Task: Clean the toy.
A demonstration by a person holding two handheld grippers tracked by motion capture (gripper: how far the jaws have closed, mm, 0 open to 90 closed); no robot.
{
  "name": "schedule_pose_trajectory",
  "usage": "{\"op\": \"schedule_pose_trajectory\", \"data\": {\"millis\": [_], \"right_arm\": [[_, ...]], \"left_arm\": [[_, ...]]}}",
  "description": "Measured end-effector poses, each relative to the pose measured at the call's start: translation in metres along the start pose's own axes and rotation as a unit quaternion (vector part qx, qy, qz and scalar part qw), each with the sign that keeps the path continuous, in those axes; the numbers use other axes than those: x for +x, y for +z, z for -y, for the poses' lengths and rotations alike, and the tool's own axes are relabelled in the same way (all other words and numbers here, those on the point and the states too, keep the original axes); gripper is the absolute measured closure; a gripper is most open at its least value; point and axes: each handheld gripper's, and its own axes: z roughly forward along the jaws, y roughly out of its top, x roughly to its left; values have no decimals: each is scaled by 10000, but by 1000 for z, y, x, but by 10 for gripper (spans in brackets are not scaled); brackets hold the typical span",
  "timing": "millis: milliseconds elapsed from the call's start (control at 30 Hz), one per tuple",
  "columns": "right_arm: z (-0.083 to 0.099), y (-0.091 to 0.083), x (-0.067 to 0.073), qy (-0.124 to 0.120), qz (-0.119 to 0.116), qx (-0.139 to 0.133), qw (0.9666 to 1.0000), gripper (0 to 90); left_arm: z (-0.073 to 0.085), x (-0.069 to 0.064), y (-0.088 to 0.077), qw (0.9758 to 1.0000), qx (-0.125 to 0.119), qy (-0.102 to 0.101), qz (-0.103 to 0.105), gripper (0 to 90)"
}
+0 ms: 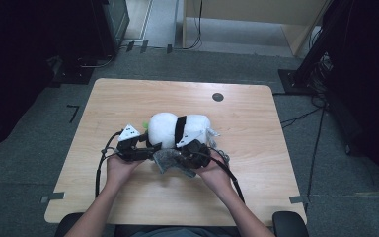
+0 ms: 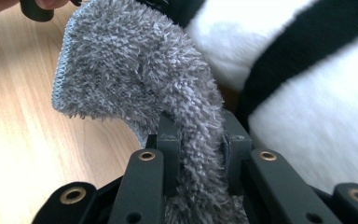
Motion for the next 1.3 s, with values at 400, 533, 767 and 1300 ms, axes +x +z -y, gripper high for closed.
{"op": "schedule_pose_trajectory", "data": {"millis": [400, 533, 767, 1300], "right_arm": [[31, -44, -17, 167, 151, -105, 9997, 750], [43, -58, -24, 239, 257, -139, 9993, 750], [59, -76, -39, 495, 450, -191, 9976, 750], [73, -88, -79, 1094, 899, -366, 9893, 749]], "left_arm": [[0, 0, 0, 10000, -2, 6, -2, 312], [0, 1, 1, 10000, -7, -6, 6, 312], [0, 1, 1, 10000, -10, -13, 7, 312], [0, 1, 1, 10000, -26, -16, 8, 312]]}}
